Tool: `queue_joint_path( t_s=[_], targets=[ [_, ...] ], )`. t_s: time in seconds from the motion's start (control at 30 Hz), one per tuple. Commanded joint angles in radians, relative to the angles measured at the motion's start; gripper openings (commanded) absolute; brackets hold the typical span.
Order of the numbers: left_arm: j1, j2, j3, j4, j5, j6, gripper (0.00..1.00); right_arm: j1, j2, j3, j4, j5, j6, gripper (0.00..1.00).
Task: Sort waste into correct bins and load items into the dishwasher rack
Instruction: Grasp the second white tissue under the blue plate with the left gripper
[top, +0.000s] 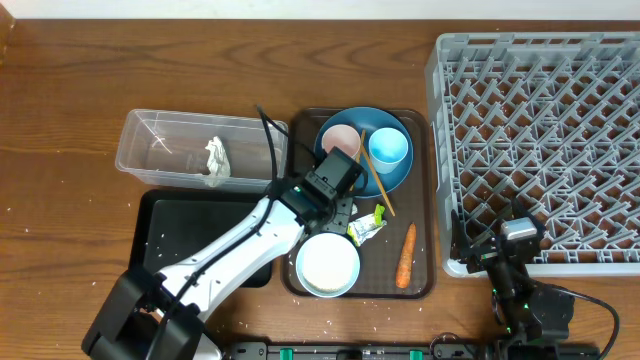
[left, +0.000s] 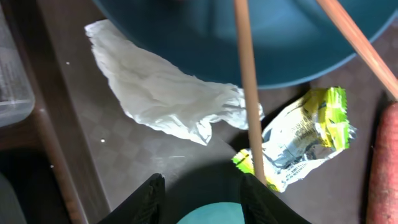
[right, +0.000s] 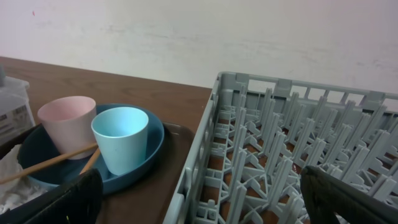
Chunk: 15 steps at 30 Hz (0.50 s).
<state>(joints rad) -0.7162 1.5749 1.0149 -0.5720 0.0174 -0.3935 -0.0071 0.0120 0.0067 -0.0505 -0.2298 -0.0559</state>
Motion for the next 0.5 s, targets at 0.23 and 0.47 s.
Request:
queue_joint_path(
  t_s=[0.23, 0.47],
  targets=[
    [-0.049, -0.006, 0.01, -0.002, 0.0, -0.011, 0.41, -0.006, -0.005, -0.001, -0.005, 0.005, -0.005, 0.99],
    [-0.046, -0.006, 0.01, 0.032, -0.074, 0.023, 0.41, -0.006, -0.005, -0.001, -0.005, 0.005, -0.005, 0.99]
  ],
)
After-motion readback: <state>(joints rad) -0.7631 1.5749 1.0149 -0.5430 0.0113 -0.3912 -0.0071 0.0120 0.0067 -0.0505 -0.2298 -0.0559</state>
